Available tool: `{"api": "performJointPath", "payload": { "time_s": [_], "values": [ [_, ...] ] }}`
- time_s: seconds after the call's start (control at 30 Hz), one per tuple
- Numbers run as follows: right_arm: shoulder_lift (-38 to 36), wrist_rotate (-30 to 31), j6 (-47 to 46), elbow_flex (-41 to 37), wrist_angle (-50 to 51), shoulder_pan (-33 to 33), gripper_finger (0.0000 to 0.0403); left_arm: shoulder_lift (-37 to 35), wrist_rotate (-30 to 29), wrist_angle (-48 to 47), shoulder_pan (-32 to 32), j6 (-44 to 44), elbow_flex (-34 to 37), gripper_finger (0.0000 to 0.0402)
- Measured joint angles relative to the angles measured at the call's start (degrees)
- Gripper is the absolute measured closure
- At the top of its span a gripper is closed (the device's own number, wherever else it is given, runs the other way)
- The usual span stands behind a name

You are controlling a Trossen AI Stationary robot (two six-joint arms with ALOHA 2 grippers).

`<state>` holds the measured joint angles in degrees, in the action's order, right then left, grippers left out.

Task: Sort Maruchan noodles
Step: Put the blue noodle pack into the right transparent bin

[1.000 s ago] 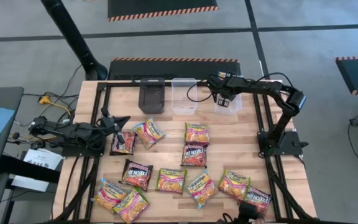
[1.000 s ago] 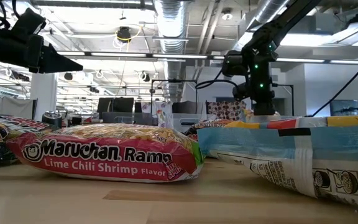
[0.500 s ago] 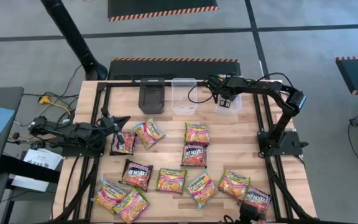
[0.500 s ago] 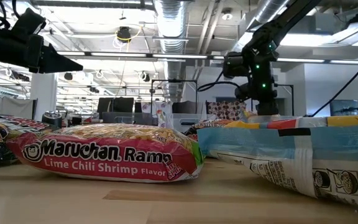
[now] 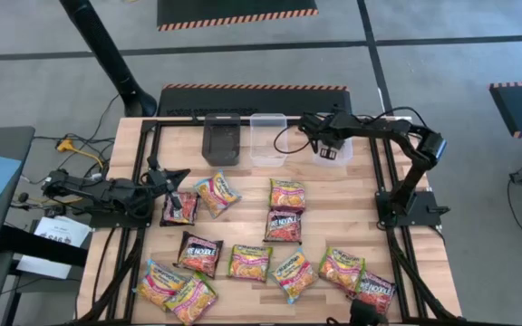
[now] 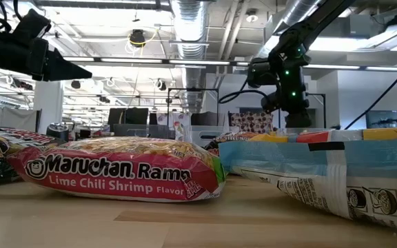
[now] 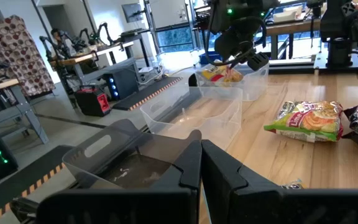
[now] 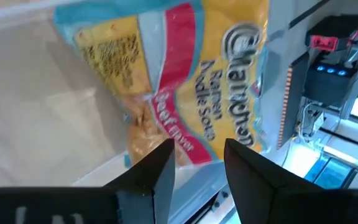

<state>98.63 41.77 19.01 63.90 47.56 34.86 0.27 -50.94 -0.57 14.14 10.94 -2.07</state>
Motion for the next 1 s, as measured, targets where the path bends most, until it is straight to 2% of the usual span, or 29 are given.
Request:
{"api": "performJointPath", "payload": {
  "time_s": [0.1, 0.27, 0.33, 0.53, 0.73, 1.0],
  "values": [
    [-0.02, -4.39, -2.83, 0.45, 3.52, 0.01, 0.0241, -0.02, -0.01, 0.01, -0.01, 0.0, 0.0, 0.0401],
    [0.0, -20.37, -6.8, 2.11, 5.79, 0.98, 0.0241, -0.02, -0.01, 0.0, 0.0, 0.0, 0.0, 0.0401],
    [0.0, -24.13, -7.5, 2.82, 5.85, 1.65, 0.0241, -0.01, -0.02, 0.01, -0.01, 0.0, 0.0, 0.0401],
    [0.0, -27.41, -7.62, 4.11, 7.67, 3.57, 0.0241, -0.01, -0.02, 0.01, -0.01, 0.0, 0.0, 0.0401],
    [0.0, -33.71, -8.51, 4.09, 8.99, 6.98, 0.0249, -0.02, 0.0, 0.01, -0.01, 0.0, 0.0, 0.0401],
    [0.0, -34.23, -8.53, 4.09, 7.82, 11.31, 0.027, -0.01, -0.02, 0.01, 0.0, 0.0, 0.0, 0.0401]
  ]
}}
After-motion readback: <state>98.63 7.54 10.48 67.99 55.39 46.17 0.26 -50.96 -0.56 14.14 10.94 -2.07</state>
